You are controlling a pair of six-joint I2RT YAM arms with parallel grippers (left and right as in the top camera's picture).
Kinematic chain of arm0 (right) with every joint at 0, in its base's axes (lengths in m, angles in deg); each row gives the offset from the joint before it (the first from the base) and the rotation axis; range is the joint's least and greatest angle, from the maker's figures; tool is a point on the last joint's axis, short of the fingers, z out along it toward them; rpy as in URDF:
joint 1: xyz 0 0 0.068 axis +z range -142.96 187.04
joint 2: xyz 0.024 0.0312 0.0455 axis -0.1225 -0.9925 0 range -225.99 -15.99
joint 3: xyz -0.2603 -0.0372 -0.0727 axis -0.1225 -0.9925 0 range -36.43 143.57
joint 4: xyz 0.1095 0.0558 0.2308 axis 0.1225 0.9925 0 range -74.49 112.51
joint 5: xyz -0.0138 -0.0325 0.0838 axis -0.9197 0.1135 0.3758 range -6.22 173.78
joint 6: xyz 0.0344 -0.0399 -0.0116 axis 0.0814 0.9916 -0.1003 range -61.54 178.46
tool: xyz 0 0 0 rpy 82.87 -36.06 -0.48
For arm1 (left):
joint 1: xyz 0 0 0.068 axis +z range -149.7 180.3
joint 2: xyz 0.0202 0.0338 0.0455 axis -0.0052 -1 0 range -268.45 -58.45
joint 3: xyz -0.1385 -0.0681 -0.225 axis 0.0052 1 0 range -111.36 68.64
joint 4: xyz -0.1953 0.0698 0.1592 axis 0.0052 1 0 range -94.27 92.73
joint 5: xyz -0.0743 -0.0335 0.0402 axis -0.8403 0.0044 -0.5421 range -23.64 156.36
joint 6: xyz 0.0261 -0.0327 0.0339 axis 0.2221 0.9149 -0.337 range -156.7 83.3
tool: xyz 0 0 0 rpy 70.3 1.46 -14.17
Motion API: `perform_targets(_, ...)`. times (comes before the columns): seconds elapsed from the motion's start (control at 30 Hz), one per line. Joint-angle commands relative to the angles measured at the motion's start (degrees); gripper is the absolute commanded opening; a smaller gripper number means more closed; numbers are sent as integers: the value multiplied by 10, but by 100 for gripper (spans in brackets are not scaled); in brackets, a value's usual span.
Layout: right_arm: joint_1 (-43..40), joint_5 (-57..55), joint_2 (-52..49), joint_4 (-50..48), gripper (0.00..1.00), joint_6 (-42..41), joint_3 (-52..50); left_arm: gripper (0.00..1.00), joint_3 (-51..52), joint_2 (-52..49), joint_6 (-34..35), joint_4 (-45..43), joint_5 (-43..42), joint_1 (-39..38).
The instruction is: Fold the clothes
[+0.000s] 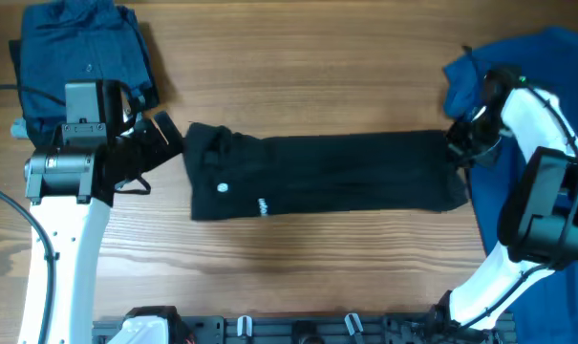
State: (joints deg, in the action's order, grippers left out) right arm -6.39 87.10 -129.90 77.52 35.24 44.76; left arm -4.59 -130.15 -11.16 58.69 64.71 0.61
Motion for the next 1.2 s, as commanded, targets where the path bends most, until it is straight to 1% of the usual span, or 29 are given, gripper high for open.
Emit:
perform_targets(0.0,12,-79,-2,39,4,6,59,100,-2,-2,-12,-1,-5,-3)
perform_targets(0.13,51,-113,10,56,4,7,71,100,-2,-2,-12,-1,-5,-3)
perform_targets(0.27,130,-106,11,65,4,22,71,100,-2,-3,-12,-1,-5,-3)
perform_targets(0.47,233,-19,10,50,4,22,69,100,-2,-3,-12,-1,-5,-3)
perform_targets(0.53,259,-15,10,45,9,19,68,100,-2,-3,-12,0,-5,-3)
perform_targets(0.57,271,-15,10,45,13,9,68,100,-2,-3,-12,2,-5,-3)
perform_targets(0.7,301,1,10,45,18,-10,68,100,-2,-3,-12,6,-5,-3)
perform_targets(0.73,309,3,10,46,24,-10,68,100,-2,-3,-12,6,-5,-3)
perform_targets(0.77,313,3,10,46,40,-10,68,100,-2,-3,-12,6,-5,-3)
perform_targets(0.8,318,3,10,46,67,-10,68,100,-2,-3,-12,6,-5,-3)
perform_targets(0.83,322,3,10,47,85,-10,68,100,-2,-3,-12,7,-5,-3)
perform_targets(0.87,323,3,10,46,88,-10,68,100,-2,-3,-12,8,-5,-3)
perform_targets(0.97,323,23,11,47,88,-9,70,100,-2,-3,-12,8,-5,-3)
perform_targets(1.07,294,23,38,45,88,-7,78,100,-2,-3,-12,8,-5,-3)
perform_targets(1.17,249,23,44,52,89,39,76,100,-2,-3,-12,8,-5,-3)
